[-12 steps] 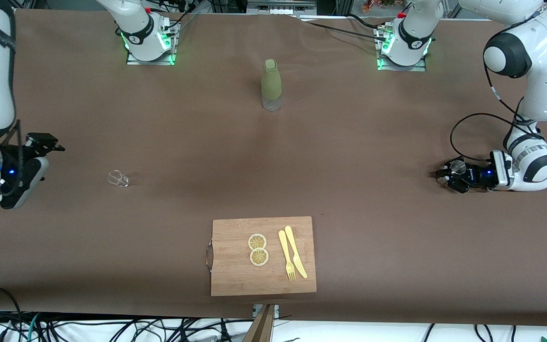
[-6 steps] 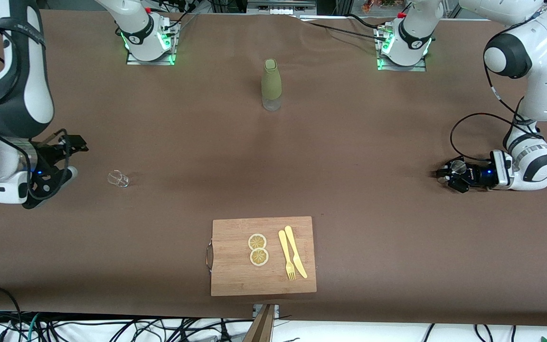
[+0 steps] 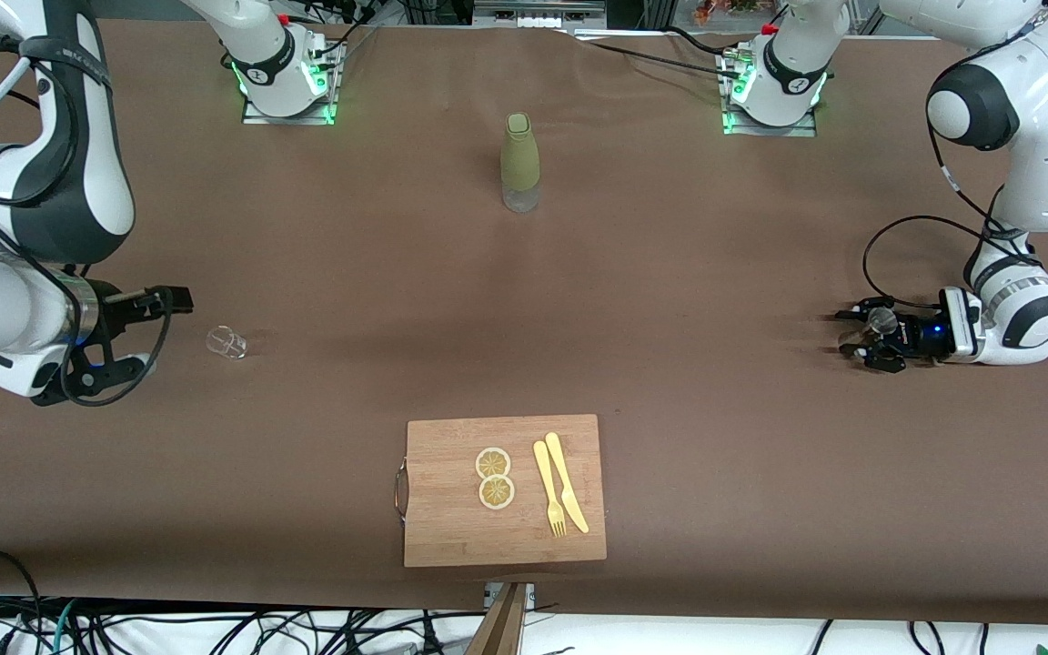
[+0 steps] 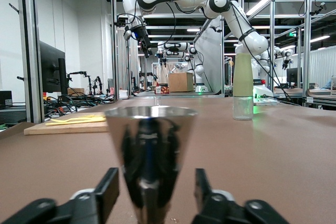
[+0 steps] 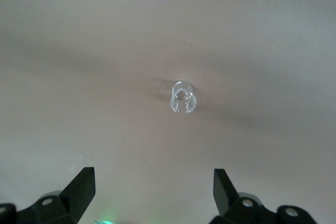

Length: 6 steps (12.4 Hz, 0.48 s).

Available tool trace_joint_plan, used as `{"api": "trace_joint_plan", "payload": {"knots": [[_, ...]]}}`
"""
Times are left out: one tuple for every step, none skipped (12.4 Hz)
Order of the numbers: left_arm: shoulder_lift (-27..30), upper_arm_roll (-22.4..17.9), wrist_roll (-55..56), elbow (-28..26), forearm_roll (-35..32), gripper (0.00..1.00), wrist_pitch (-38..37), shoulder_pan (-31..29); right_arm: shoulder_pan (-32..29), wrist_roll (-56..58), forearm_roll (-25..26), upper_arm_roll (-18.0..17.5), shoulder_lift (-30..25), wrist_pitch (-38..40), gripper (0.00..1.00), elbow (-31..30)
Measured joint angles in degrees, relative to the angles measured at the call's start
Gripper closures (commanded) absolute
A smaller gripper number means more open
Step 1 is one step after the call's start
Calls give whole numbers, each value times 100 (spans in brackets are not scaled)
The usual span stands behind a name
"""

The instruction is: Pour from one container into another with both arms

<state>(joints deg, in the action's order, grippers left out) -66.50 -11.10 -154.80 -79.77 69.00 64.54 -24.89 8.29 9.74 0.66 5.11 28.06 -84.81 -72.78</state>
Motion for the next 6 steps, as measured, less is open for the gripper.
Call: {"api": "trace_joint_plan", "payload": {"knots": [[0,-7,0,1,0,0,-1,0,49,-377,0,-4,0,-67,0,-6],[-2,-22,0,7,0,0,-1,-1,93,-732,0,-6,-1,-160,0,-15],[-5,-53,0,24,0,0,-1,-2,126,-1095,0,-8,-1,-257,0,-41],[-6,-86,0,49,0,0,-1,-3,147,-1371,0,-8,-5,-335,0,-89],[-8,-120,0,77,0,0,-1,-4,158,-1522,0,-8,-27,-424,0,-167],[-9,-162,0,112,0,0,-1,-4,162,-1609,0,-8,-98,-553,0,-316]]}}
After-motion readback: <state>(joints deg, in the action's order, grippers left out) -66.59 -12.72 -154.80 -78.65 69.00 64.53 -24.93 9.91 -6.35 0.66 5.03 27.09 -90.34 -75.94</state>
